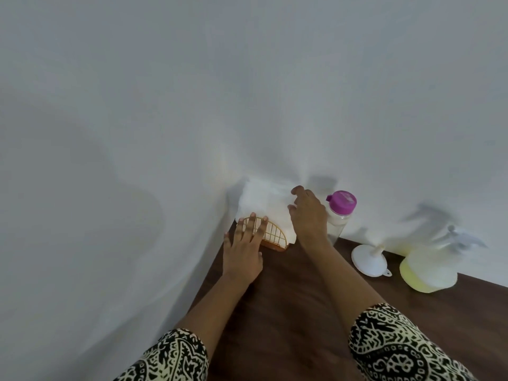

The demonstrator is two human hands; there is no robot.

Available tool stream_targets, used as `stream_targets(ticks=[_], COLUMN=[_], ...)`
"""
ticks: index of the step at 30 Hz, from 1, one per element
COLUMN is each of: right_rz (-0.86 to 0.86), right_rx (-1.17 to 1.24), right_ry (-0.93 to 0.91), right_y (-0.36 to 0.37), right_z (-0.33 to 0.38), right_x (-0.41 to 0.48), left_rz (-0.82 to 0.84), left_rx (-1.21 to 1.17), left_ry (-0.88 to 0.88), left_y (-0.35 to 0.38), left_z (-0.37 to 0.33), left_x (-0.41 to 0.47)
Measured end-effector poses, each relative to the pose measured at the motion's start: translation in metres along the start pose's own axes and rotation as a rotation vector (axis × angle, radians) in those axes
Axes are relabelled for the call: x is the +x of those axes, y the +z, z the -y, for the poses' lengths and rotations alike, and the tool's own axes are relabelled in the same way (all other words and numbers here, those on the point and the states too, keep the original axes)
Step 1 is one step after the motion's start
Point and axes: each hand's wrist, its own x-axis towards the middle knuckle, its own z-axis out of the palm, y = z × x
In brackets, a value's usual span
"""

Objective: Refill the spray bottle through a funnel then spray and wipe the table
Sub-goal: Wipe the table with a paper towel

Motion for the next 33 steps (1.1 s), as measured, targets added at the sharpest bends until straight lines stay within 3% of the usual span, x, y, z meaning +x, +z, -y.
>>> stream_targets(ticks=[7, 14, 18, 23, 29, 33], right_rz=[-0.084, -0.306, -0.214, -0.18, -0.2, -0.04], right_rx=[-0.069, -0.183, -0.232, -0.155, -0.248, -0.309], right_ry=[-0.048, -0.385, -0.601, -0.533, -0.578, -0.606], right_y=[0.005, -0.004, -0.007, -0.011, -0.01, -0.004], right_z=[-0.006, -0.012, -0.015, -0.017, -0.02, -0.019], right_x=[-0.013, -0.023, -0.028, -0.028, -0.022, -0.026], left_rz=[-0.006, -0.019, -0.004, 0.009, 0.027, 0.039], left_rx=[-0.035, -0.059, -0.059, -0.068, -0.067, -0.065], left_ry=[-0.006, -0.017, -0.031, -0.038, -0.036, -0.032], left_y=[0.001, 0.004, 0.005, 0.004, 0.001, 0.0], left_z=[-0.006, -0.009, -0.01, -0.013, -0.012, -0.011], left_x=[0.0, 0.001, 0.001, 0.002, 0.0, -0.001])
